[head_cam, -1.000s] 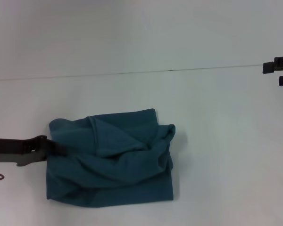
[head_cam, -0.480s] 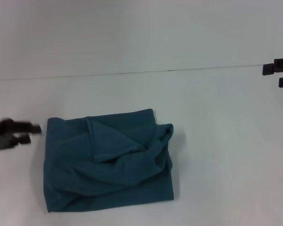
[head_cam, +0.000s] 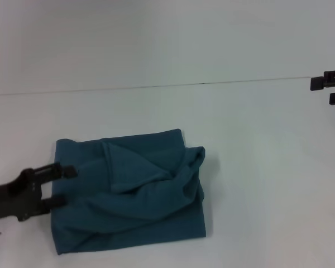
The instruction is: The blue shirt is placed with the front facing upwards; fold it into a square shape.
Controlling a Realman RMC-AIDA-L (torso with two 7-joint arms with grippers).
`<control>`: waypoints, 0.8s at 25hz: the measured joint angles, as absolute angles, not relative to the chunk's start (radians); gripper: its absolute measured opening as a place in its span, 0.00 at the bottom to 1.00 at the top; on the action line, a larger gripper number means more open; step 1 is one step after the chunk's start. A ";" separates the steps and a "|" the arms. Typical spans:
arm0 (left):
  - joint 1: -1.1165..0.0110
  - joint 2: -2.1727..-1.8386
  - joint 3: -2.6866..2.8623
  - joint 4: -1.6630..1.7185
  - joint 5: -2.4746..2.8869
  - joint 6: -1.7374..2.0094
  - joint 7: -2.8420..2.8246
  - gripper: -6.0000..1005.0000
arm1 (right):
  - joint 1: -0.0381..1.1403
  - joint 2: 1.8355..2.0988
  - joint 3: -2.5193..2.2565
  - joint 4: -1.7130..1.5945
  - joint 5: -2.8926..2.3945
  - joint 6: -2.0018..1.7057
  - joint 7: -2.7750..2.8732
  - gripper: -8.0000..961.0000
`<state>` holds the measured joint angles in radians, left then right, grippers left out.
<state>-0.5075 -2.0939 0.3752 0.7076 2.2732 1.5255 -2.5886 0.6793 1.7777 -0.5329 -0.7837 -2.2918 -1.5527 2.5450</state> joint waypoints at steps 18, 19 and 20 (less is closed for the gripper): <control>-0.468 -2.043 0.327 0.744 2.172 1.682 -2.425 0.84 | 0.709 1.789 -0.579 -0.779 -2.290 -1.613 2.466 0.93; -0.465 -2.042 0.328 0.759 2.188 1.685 -2.412 0.84 | 0.721 1.794 -0.594 -0.778 -2.290 -1.638 2.447 0.93; -0.462 -2.041 0.327 0.772 2.206 1.685 -2.402 0.84 | 0.732 1.799 -0.610 -0.777 -2.290 -1.662 2.435 0.93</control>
<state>-0.4618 -2.0406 0.3268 0.7719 2.2063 1.6852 -2.4018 0.7321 1.7993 -0.6097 -0.7771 -2.2904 -1.6617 2.4347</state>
